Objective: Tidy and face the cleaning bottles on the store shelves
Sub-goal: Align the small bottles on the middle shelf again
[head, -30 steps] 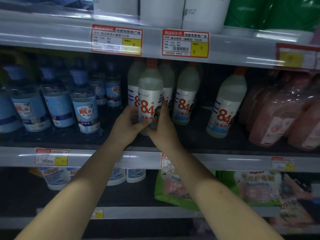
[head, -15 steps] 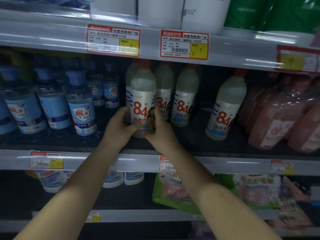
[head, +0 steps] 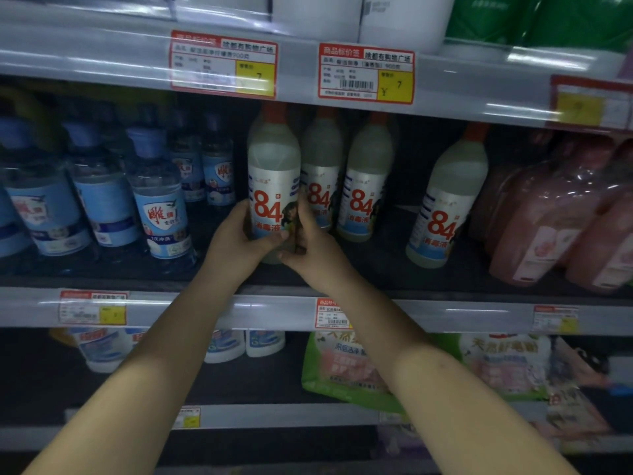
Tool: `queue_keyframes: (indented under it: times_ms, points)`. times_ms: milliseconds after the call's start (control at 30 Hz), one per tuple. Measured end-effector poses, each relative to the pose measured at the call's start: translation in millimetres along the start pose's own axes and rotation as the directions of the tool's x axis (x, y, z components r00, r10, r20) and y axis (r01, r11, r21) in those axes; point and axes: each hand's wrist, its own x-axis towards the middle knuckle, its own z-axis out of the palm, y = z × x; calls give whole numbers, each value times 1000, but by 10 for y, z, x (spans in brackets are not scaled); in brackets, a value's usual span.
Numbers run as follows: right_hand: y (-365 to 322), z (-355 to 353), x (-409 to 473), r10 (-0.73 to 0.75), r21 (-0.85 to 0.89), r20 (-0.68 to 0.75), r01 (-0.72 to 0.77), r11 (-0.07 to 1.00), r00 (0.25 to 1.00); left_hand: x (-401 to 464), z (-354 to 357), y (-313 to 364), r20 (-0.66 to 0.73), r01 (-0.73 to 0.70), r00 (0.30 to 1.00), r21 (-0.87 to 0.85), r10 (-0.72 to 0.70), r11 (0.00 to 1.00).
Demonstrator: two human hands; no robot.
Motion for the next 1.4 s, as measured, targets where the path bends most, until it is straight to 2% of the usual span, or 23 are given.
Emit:
queue_keyframes:
  times_ms: [167, 333, 467, 633, 800, 867, 933, 967, 1000, 1067, 1133, 1167, 1233, 1300, 1400]
  points:
    - [-12, -22, -38, -33, -39, 61, 36, 999, 998, 20, 13, -17, -13, 9, 1000, 41, -8, 999]
    - [-3, -18, -28, -24, -32, 70, 26, 999, 997, 11, 14, -37, -72, -19, 997, 202, 35, 979]
    - [13, -3, -20, -18, -42, 65, 21, 999, 998, -26, 25, 1, -159, -19, 986, 157, 44, 987]
    - [25, 6, -25, -19, -9, 80, 20, 1000, 997, -9, -3, -9, -116, 6, 993, 70, 2, 998]
    - [0, -7, -41, -15, 5, 87, 15, 1000, 996, 1, 0, -28, -113, -42, 992, 80, 51, 996]
    - [-36, -28, -59, -1, -12, 10, 1, 1000, 1000, 8, 2, -32, -112, -55, 992, 76, 64, 996]
    - [-39, -94, -99, -15, -27, -197, 10, 1000, 980, 14, 3, -27, -116, -59, 991, 73, 67, 996]
    - [-21, -153, -133, -51, -52, -329, 36, 998, 943, 15, 4, -15, -123, -49, 991, 83, 59, 995]
    - [4, -240, -178, -108, -104, -464, 67, 992, 879, 16, 11, -8, -137, -38, 989, 101, 52, 994]
    - [87, -490, -270, -280, -294, -671, 100, 951, 687, -6, 53, 28, -179, -65, 979, 175, 97, 982]
    - [181, -772, -360, -411, -465, -749, 29, 885, 519, -28, 108, 46, -224, -137, 950, 331, 218, 934]
    - [253, -904, -400, -426, -494, -778, -31, 869, 462, -49, 141, 50, -220, -154, 935, 450, 277, 880]
    - [375, -1117, -458, -359, -442, -847, -142, 886, 393, -118, 200, 61, -207, -155, 907, 648, 368, 746]
    - [510, -1275, -462, -220, -319, -886, -192, 928, 408, -193, 235, 103, -182, -182, 871, 744, 456, 643]
    - [579, -1366, -407, 17, -69, -823, -130, 989, 568, -255, 337, 152, -60, -290, 825, 809, 563, 511]
